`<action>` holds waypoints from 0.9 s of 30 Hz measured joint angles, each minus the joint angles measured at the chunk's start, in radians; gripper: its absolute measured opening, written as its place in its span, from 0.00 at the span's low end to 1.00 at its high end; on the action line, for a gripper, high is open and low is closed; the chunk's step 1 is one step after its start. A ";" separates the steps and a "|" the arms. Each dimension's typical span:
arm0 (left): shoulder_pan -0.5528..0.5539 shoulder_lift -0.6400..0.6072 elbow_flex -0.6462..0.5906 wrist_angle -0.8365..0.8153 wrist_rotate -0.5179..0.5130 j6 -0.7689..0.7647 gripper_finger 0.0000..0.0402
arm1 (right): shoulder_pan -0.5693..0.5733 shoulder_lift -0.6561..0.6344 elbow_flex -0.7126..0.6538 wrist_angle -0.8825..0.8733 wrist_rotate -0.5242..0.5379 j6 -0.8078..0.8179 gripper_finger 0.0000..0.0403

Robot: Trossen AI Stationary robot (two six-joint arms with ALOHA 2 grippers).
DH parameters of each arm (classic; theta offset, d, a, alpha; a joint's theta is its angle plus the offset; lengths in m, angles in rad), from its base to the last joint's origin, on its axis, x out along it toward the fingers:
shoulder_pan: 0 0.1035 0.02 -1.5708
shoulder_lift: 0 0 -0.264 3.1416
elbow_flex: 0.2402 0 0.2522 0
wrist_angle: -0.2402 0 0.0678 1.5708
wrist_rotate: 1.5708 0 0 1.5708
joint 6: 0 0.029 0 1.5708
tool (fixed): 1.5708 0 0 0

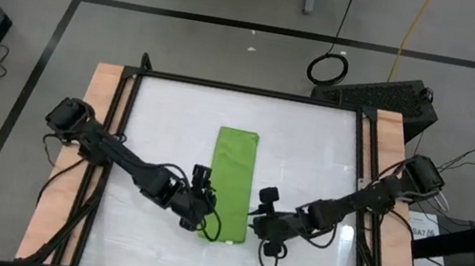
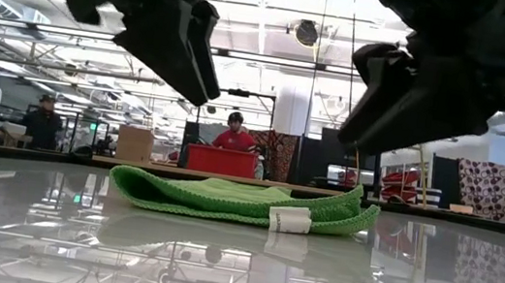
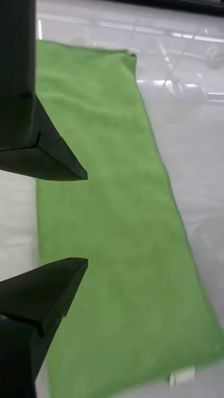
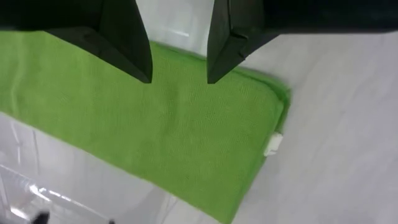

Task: Roll towel into tight, uniform cylinder
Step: Roll the green microfiber towel

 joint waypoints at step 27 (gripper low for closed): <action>-0.326 0.000 -0.077 -0.015 -0.146 -0.367 0.54 | 0.376 0.001 0.000 -0.099 0.298 0.337 0.36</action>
